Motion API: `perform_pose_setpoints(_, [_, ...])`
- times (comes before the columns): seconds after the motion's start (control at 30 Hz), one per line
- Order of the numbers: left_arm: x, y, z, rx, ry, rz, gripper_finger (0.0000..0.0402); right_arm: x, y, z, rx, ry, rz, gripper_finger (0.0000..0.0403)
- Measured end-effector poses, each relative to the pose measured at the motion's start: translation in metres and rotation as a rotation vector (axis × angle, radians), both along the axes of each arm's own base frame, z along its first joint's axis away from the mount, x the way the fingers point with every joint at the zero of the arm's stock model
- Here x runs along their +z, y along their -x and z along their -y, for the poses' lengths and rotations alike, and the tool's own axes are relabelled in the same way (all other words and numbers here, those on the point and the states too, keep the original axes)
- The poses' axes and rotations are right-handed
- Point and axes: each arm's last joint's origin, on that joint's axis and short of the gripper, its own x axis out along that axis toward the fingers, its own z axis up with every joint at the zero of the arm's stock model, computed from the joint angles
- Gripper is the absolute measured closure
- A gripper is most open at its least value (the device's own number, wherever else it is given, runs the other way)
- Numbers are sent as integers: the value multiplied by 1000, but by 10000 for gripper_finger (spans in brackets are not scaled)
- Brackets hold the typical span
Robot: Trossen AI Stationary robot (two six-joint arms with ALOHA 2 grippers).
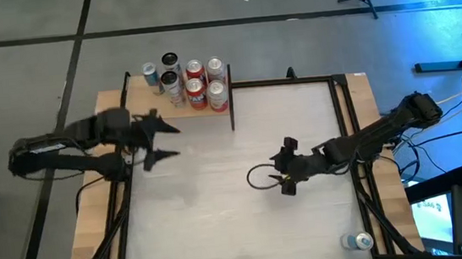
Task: Place canned beverage on shelf
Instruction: Put the blue soda can on the shelf aligned with the other blue soda can
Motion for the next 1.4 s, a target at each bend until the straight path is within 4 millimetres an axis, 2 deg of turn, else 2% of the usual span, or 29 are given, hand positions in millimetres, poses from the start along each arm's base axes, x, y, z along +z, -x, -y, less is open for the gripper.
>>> perform_pose_setpoints(0.23, [-31,-21,31,-82,-47,94,66,27,13,-21,-43,-71,-133,137])
perform_pose_setpoints(0.5, [-62,-36,49,-107,-90,220,66,39,24,-32,-125,-347,-293,135])
perform_pose_setpoints(0.67, [-66,-40,51,-114,-102,268,66,39,31,-28,-249,-478,-432,95])
perform_pose_setpoints(0.8, [-64,-40,51,-111,-95,287,66,42,37,-32,-336,-706,-602,50])
perform_pose_setpoints(1.0, [-69,-51,60,-128,-28,286,66,54,53,-65,-457,-881,-717,24])
perform_pose_setpoints(1.17, [-71,-67,80,-210,-25,375,66,72,79,-96,-657,-960,-803,34])
perform_pose_setpoints(1.23, [-72,-70,86,-243,-35,399,66,80,91,-108,-701,-968,-785,39])
perform_pose_setpoints(1.4, [-75,-75,90,-252,-22,405,66,80,118,-128,-822,-950,-797,46])
